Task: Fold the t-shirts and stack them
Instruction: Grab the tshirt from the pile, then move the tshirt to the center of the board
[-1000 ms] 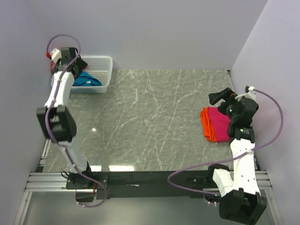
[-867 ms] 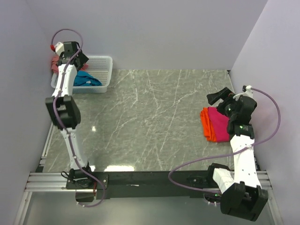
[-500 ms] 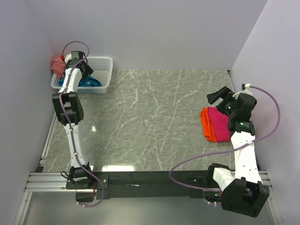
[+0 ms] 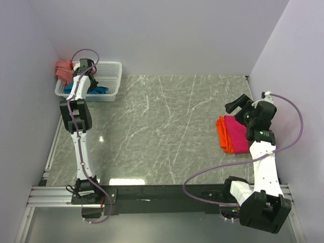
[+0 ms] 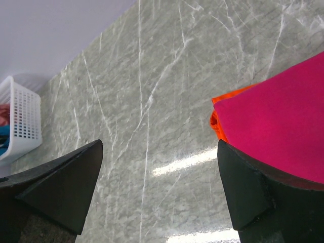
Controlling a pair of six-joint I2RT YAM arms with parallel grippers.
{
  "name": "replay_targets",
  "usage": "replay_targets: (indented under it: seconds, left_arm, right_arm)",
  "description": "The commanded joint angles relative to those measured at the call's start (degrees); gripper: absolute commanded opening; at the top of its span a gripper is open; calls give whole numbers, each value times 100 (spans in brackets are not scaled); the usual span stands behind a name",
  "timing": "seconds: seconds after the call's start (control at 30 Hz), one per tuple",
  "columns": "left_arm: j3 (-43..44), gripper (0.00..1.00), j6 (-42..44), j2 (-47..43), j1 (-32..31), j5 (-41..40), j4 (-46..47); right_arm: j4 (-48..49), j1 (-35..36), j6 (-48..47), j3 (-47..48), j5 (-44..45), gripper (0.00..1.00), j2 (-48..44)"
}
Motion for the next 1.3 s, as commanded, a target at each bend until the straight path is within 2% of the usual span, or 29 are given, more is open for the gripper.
replay_targets:
  seconds: [0.0, 0.23, 0.47, 0.57, 0.77, 0.93, 1.0, 1.07, 1.2, 1.27]
  left_arm:
    - [98, 0, 94, -490, 23, 206, -3]
    - [239, 0, 164, -1501, 23, 549, 68]
    - [-157, 0, 191, -2837, -39, 769, 305]
    - [-8, 0, 199, -3241, -91, 1138, 226]
    - [-455, 0, 489, -4392, -697, 1744, 743]
    - [-711, 0, 744, -5386, -1935, 2070, 1236]
    - [-999, 0, 762, -5806, -2418, 2534, 1674]
    - [-1333, 0, 553, -6080, -2613, 3261, 2043]
    - [-2622, 12, 77, -6643, -2939, 3652, 3202]
    - [-3133, 18, -81, -6653, -2957, 3347, 3258]
  right_arm:
    - [75, 22, -41, 258, 96, 100, -141]
    - [75, 22, -32, 267, 61, 100, -264]
    - [128, 22, -120, 276, 8, 100, -493]
    - [-4, 22, -190, 372, -36, 100, -501]
    - [-127, 31, -260, 425, -220, 100, -633]
    - [-215, 39, -322, 373, -317, 100, -817]
    - [-242, 48, -322, 329, -378, 100, -888]
    - [-242, 48, -322, 250, -378, 100, -1002]
    - [-356, 48, -331, 144, -282, 100, -1222]
    - [-469, 48, -357, 118, -229, 100, -1275]
